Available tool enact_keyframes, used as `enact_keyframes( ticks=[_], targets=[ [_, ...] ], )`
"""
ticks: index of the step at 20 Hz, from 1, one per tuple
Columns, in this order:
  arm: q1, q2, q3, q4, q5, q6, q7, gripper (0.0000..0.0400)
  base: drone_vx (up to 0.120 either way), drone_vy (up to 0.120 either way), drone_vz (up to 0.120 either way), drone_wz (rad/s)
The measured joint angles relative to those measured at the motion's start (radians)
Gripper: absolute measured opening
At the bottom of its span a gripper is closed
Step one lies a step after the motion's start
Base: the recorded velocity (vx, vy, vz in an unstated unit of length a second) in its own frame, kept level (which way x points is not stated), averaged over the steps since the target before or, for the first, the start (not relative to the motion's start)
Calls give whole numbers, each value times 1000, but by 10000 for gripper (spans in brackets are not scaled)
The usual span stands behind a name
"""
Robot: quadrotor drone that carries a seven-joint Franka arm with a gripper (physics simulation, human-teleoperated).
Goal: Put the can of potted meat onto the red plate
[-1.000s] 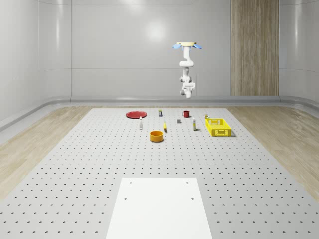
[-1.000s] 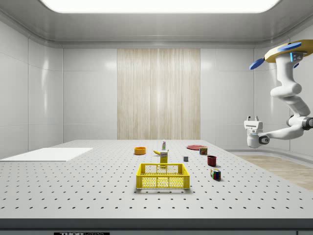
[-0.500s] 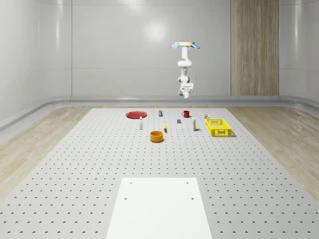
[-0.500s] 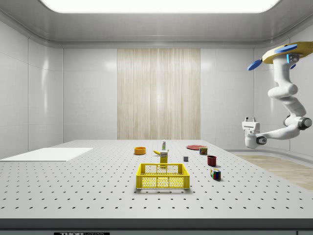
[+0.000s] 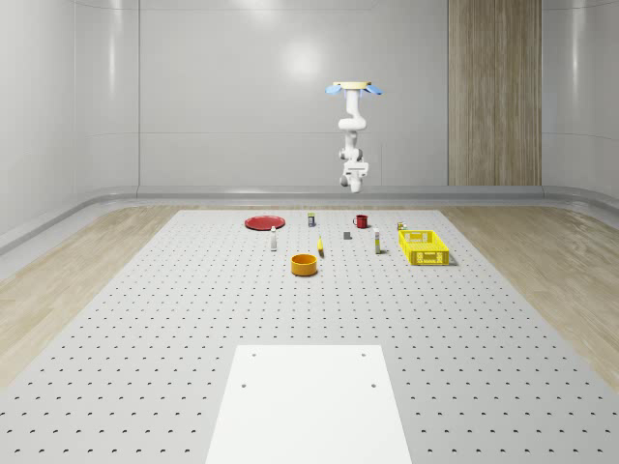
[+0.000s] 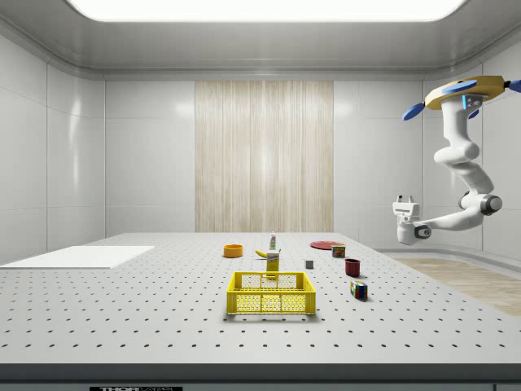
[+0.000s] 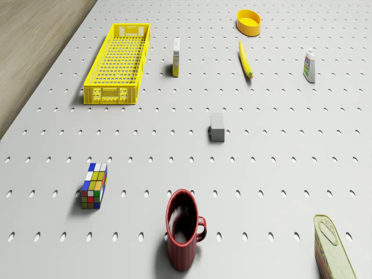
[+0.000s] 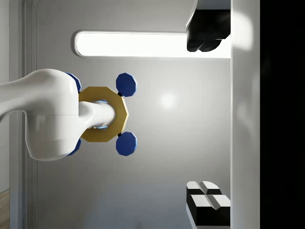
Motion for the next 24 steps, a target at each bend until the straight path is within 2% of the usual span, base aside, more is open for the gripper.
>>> enact_keyframes(
  ticks=[6, 10, 17, 24],
  targets=[
    [-1, -3, 2, -3, -2, 4, 0, 400, 120, -120, 0, 0],
    [-2, -5, 4, -5, -5, 7, 0, 400, 10, -120, 0, 0],
    [-5, -9, 14, -9, -18, 13, 2, 400, 109, -120, 0, 0],
    [-15, -13, 46, -14, -63, 18, 8, 400, 0, -120, 0, 0]
  ],
)
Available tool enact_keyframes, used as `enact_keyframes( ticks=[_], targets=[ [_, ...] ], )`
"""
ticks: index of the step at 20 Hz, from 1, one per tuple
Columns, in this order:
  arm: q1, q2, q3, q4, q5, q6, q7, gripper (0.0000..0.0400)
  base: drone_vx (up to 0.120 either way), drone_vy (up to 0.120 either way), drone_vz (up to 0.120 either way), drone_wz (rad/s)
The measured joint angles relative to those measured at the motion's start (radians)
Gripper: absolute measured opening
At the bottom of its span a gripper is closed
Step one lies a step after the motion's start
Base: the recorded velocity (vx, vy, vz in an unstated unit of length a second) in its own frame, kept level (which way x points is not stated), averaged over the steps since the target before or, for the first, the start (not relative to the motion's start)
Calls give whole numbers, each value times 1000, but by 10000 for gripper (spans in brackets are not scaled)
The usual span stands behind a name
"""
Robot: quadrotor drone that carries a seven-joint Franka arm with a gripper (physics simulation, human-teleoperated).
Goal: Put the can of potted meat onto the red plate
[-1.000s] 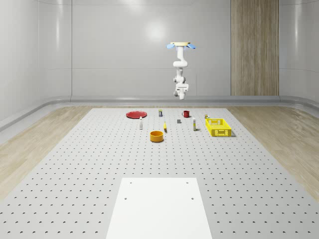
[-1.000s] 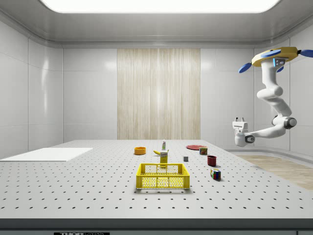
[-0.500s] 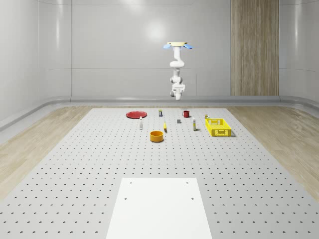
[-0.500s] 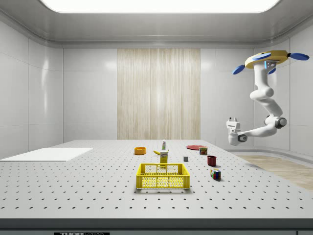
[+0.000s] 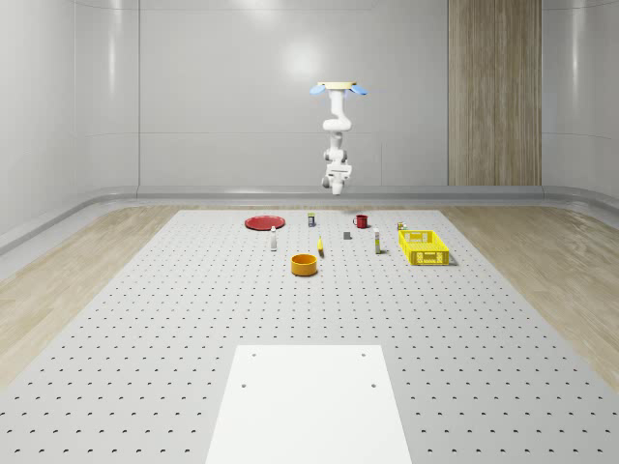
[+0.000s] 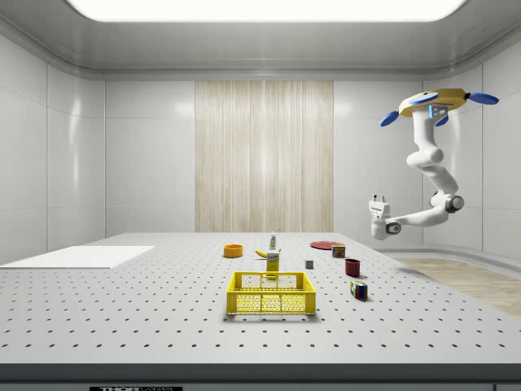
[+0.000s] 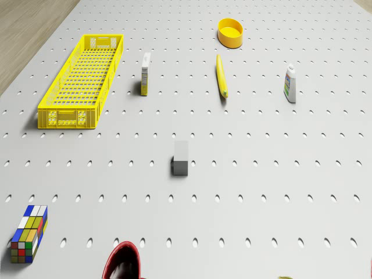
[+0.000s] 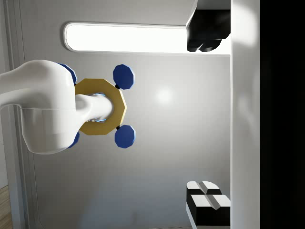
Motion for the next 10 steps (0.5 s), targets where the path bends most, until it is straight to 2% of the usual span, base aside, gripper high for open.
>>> enact_keyframes(
  ticks=[6, 10],
  targets=[
    [-25, -6, 80, -14, -112, 6, 15, 400, 0, -120, 0, 0],
    [-62, -15, 196, -48, -277, 14, 39, 400, 0, -120, 0, 0]
  ],
)
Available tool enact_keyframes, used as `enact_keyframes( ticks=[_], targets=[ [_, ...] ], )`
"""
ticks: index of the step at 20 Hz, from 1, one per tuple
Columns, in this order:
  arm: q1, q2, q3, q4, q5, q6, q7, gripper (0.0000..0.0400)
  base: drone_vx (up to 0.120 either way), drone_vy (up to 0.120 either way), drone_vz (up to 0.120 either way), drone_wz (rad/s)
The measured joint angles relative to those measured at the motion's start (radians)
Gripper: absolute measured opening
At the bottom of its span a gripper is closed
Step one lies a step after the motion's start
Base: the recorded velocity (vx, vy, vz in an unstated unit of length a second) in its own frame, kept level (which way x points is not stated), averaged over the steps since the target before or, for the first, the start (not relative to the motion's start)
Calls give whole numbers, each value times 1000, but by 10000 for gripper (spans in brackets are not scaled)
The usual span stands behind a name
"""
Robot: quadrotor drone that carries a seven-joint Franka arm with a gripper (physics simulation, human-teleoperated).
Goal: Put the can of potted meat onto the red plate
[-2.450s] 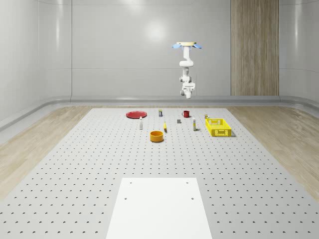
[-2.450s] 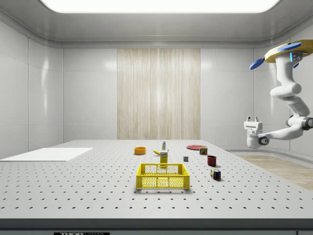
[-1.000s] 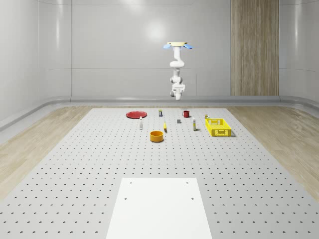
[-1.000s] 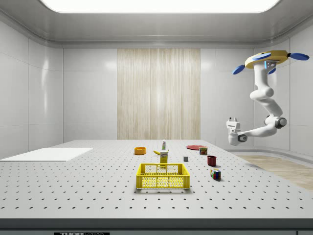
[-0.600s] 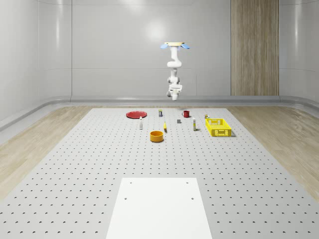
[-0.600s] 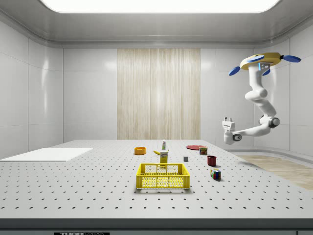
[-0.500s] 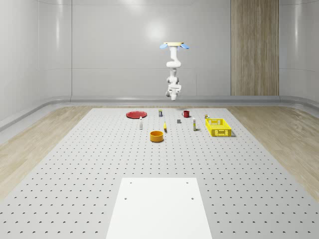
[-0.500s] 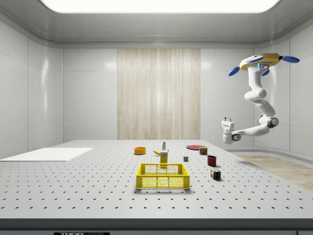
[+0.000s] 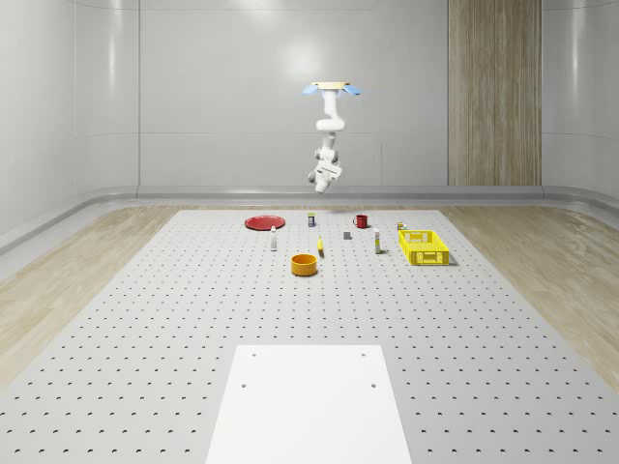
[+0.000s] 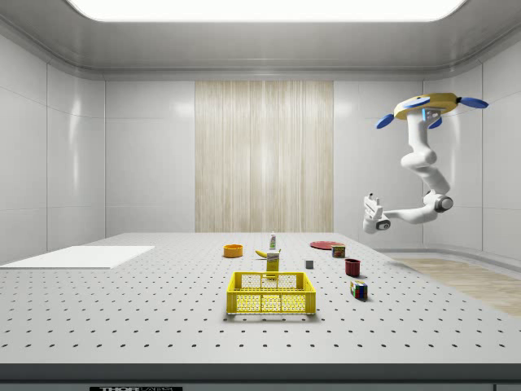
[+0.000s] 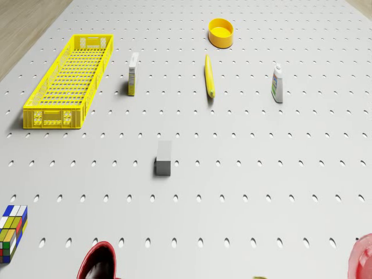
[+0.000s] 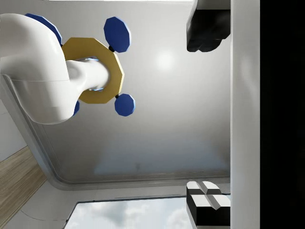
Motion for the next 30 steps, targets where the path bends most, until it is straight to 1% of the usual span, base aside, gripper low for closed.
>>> enact_keyframes(
  ticks=[2, 4, 6, 9, 10, 12, 15, 17, 19, 22, 26, 28, 30],
  targets=[
    [-29, -9, 87, -39, -127, 6, 20, 400, 0, -120, -100, 0],
    [-68, -24, 196, -104, -291, 15, 50, 400, 0, -120, -120, 0],
    [-119, -46, 320, -201, -491, 24, 95, 400, 0, -120, -120, 0],
    [-223, -88, 511, -392, -830, 24, 196, 400, 0, -120, -120, 0],
    [-266, -103, 569, -458, -943, 16, 238, 400, 0, -120, -120, 0],
    [-366, -131, 673, -573, -1149, -14, 328, 400, 0, -120, -120, 0],
    [-529, -171, 792, -689, -1382, -82, 456, 400, 0, -120, -120, 0],
    [-629, -196, 850, -732, -1483, -129, 525, 400, 20, -120, -120, 0],
    [-712, -219, 893, -758, -1550, -168, 581, 400, 120, -120, -120, 0],
    [-803, -250, 938, -777, -1607, -207, 641, 400, 120, -120, -120, 0],
    [-878, -284, 974, -787, -1638, -232, 690, 400, 120, -120, -120, 0],
    [-902, -299, 986, -788, -1643, -235, 707, 400, 120, -120, -120, 0],
    [-920, -313, 996, -789, -1645, -235, 719, 400, 40, 0, -120, 0]
  ],
)
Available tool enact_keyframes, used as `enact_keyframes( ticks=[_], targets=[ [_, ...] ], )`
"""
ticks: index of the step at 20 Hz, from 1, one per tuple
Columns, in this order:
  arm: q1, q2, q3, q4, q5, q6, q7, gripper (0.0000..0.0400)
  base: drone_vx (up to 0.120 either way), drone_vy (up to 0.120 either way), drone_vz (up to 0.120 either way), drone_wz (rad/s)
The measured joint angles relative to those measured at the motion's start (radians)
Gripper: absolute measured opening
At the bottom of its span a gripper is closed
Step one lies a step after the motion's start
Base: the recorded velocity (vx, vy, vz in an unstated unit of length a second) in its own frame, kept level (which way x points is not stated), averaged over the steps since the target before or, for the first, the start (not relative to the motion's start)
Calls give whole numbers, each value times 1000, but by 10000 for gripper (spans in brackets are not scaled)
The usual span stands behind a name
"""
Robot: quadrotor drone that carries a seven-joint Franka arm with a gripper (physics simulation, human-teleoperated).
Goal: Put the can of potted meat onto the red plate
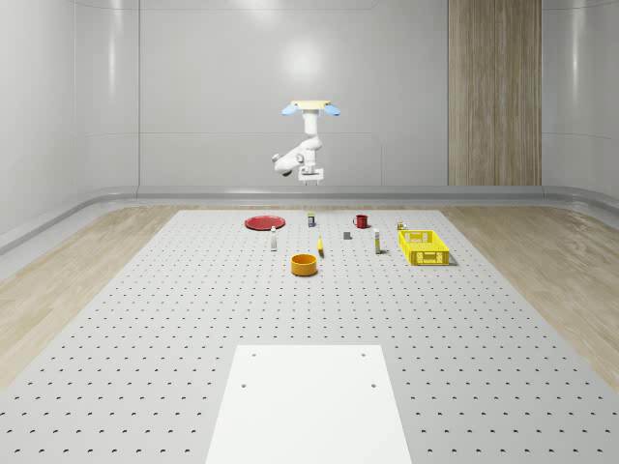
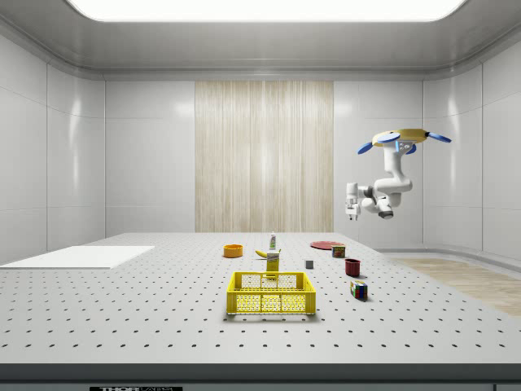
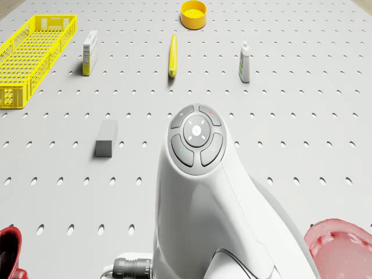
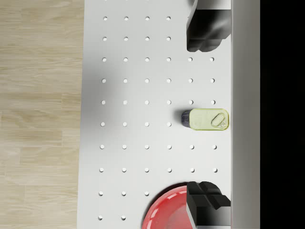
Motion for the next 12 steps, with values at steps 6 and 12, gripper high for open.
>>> enact_keyframes(
  ticks=[6, 12],
  targets=[
    [-34, -37, 20, 0, 8, 15, 26, 400, 53, 0, -107, 0],
    [-52, -70, 35, 2, 22, 39, 42, 400, 120, 20, 0, 0]
  ],
)
